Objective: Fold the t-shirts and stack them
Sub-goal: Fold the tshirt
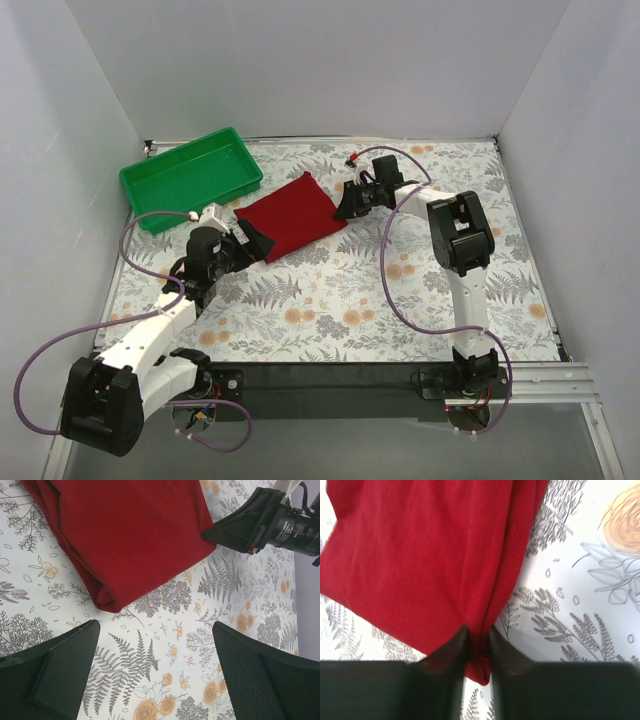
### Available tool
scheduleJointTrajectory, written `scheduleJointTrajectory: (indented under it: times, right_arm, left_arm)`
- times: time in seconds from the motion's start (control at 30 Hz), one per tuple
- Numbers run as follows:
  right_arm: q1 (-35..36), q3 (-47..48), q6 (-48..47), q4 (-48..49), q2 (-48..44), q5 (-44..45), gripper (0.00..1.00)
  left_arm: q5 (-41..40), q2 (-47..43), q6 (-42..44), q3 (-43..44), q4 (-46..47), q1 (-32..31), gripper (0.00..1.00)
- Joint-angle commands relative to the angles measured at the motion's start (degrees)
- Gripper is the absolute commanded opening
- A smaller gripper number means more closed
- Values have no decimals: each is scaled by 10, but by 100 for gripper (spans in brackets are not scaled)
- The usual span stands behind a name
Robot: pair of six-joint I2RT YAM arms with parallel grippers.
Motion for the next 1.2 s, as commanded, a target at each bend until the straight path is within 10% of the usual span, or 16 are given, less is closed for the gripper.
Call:
scheduleJointTrajectory:
  times: [0.0, 0.1, 0.53, 0.83, 1.17]
  right_arm:
    - [-3, -14, -25, -51, -16, -11, 20]
    - [-17, -55, -34, -53, -50, -4, 1]
    - [-123, -360, -86, -55, -276, 13, 1]
    - [-158, -408, -176, -106, -371, -6, 45]
    - [-193, -408, -270, -125, -445, -48, 42]
  left_arm:
    - [13, -10, -14, -7, 4, 3, 88]
    - [37, -8, -22, -8, 16, 3, 86]
    - [278, 77, -127, -28, 199, -6, 71]
    - [285, 183, -177, 0, 340, -108, 63]
    - [259, 337, -198, 53, 432, -131, 53]
